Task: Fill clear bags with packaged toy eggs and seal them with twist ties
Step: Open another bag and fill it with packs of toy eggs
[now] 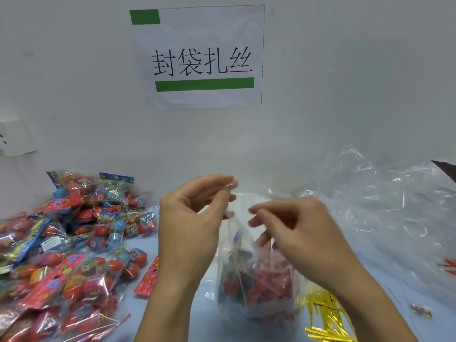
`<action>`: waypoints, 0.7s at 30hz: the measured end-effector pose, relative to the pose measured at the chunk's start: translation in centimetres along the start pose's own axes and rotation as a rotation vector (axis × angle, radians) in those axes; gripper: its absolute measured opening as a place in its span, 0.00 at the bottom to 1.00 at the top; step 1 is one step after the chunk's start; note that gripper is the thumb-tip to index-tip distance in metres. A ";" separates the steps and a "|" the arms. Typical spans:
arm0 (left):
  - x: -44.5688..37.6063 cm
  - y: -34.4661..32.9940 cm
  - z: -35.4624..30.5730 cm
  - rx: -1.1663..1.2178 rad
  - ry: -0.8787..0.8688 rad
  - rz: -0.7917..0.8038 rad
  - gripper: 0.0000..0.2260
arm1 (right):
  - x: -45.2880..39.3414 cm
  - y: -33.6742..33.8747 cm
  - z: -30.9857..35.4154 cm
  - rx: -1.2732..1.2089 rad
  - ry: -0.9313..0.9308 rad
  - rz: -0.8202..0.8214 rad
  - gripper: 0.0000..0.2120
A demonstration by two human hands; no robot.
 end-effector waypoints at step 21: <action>-0.8 2.3 4.3 -0.229 0.167 0.039 0.11 | 0.2 6.6 -4.6 -0.090 -0.018 -0.378 0.02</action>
Point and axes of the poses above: each hand's wrist, its own x-axis away from the middle knuckle, its own y-axis out of the back of the hand, z = x × y, the point moved 9 cm from there along -x, towards the middle knuckle, and after that the axes turned 4 degrees about -x, right-handed, at the moved point
